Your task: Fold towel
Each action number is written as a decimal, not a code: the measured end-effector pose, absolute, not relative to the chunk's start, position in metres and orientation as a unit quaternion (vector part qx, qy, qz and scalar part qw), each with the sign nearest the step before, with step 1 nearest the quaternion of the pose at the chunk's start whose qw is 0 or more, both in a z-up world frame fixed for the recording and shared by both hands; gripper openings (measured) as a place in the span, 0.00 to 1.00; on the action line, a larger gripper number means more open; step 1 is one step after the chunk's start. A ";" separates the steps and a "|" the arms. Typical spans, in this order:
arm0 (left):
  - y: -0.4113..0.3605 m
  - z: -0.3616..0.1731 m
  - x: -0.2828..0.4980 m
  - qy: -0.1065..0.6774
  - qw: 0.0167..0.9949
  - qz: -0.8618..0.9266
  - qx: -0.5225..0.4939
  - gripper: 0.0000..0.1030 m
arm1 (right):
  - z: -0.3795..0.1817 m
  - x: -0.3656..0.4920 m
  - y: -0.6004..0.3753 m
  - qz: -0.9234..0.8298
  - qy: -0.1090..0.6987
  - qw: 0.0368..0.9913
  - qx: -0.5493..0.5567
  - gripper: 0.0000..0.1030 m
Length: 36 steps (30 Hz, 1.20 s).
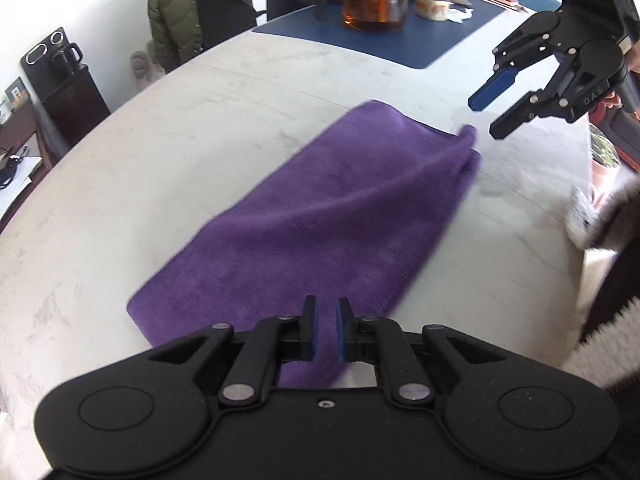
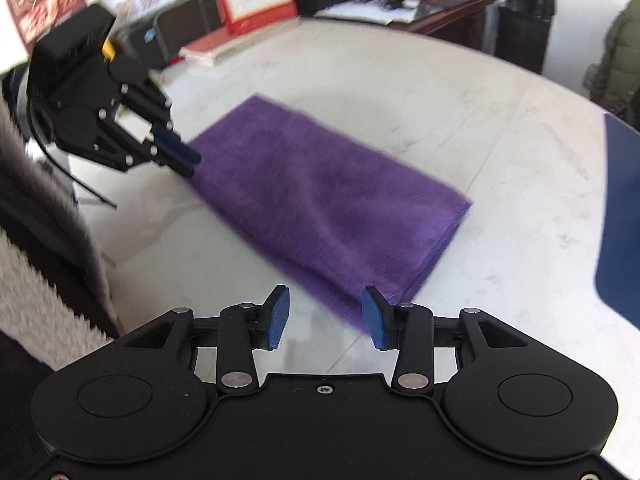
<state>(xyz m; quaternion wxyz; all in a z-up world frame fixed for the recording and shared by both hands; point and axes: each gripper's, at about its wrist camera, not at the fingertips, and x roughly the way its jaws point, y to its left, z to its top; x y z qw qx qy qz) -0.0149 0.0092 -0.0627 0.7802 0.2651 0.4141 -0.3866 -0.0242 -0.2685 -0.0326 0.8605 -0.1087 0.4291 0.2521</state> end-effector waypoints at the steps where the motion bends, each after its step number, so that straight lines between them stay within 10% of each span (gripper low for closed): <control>1: 0.005 -0.065 -0.012 0.413 0.782 -0.385 0.264 0.08 | -0.031 -0.023 -0.271 0.250 0.426 0.863 -0.105 0.38; 36: 0.020 -0.090 -0.027 0.458 0.745 -0.410 0.261 0.09 | -0.052 0.037 -0.267 0.233 0.400 0.873 -0.152 0.27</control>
